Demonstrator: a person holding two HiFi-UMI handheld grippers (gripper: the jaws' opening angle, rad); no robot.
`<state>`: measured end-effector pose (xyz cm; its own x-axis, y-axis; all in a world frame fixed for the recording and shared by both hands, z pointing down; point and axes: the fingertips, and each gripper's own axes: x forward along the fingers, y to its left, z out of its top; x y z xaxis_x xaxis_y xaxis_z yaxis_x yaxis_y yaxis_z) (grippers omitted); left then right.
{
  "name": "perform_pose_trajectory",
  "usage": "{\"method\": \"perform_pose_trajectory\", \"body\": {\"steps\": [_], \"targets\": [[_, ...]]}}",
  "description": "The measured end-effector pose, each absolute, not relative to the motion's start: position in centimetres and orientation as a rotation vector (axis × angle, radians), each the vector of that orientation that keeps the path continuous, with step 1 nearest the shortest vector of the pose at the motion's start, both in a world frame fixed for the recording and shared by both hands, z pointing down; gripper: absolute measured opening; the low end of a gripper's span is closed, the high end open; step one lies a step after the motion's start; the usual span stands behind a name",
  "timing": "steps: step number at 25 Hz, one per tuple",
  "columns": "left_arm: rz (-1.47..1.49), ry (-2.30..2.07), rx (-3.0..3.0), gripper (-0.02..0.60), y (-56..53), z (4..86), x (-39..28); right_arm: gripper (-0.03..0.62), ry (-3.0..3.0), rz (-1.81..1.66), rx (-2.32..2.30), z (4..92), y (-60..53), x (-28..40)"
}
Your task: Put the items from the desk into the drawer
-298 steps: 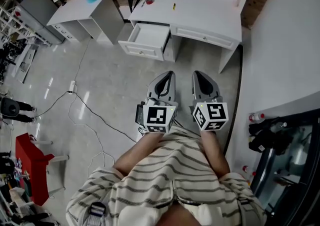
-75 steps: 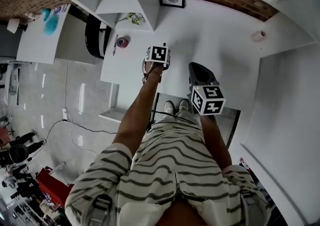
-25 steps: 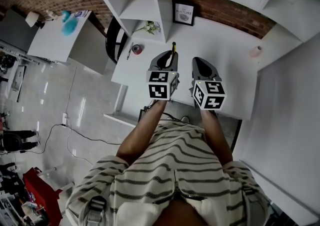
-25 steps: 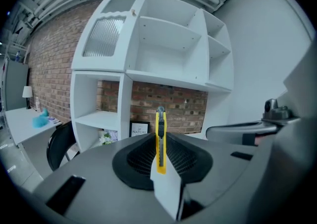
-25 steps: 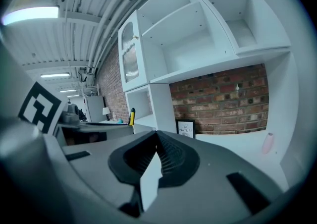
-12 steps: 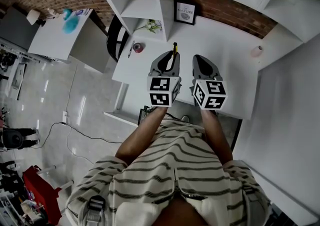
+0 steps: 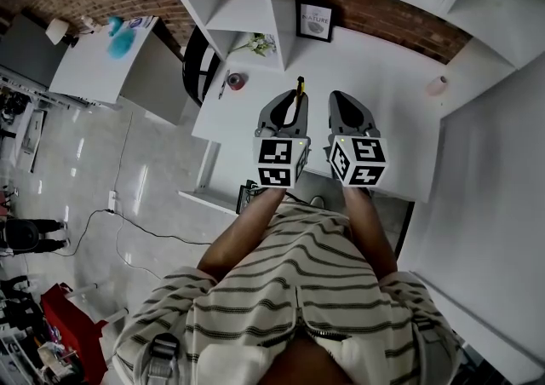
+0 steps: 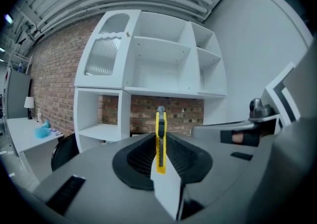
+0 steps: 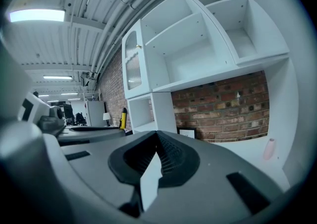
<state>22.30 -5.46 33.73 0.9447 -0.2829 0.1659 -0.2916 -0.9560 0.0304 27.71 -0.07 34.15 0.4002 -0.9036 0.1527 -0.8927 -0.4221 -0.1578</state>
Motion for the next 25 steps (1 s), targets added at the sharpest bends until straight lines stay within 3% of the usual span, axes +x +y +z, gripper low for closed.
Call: {"method": "perform_pose_trajectory", "body": {"steps": [25], "targets": [[0.155, -0.460, 3.077, 0.064, -4.9, 32.3, 22.2, 0.011, 1.680, -0.302, -2.581, 33.7, 0.0, 27.5]]}}
